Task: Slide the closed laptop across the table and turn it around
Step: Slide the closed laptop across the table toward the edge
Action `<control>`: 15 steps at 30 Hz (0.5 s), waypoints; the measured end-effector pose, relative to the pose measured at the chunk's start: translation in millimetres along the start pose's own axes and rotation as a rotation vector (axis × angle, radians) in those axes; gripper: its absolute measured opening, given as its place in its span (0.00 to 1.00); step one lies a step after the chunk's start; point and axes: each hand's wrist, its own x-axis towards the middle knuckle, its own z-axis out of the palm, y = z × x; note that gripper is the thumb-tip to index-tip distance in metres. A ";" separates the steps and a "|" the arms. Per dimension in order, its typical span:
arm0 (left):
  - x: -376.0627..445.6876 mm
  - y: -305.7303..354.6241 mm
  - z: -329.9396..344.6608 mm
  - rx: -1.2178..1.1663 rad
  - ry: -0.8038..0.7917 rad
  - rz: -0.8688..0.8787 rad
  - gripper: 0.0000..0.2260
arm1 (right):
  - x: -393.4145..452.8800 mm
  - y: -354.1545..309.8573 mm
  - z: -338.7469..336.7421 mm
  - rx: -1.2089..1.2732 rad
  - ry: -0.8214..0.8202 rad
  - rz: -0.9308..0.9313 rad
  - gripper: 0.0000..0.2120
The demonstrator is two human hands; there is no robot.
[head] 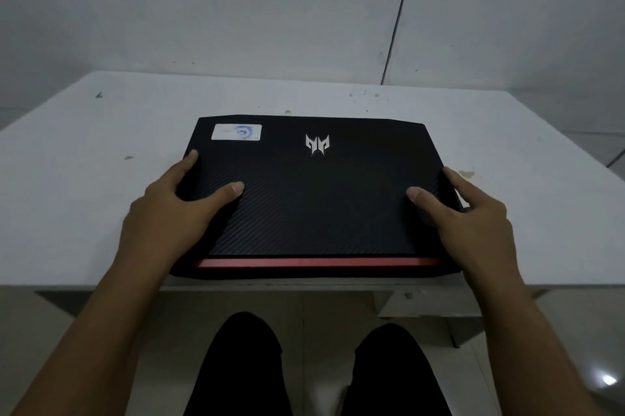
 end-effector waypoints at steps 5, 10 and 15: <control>4.6 -2.7 2.2 0.072 -0.024 -0.043 0.42 | -1.2 6.8 5.0 -0.003 -0.023 0.035 0.39; 5.5 -9.9 5.0 0.125 -0.055 -0.059 0.44 | -1.4 14.1 7.7 -0.103 -0.026 0.029 0.37; 5.7 -10.9 6.2 0.223 -0.083 -0.041 0.44 | 0.2 18.2 8.0 -0.235 -0.039 -0.018 0.33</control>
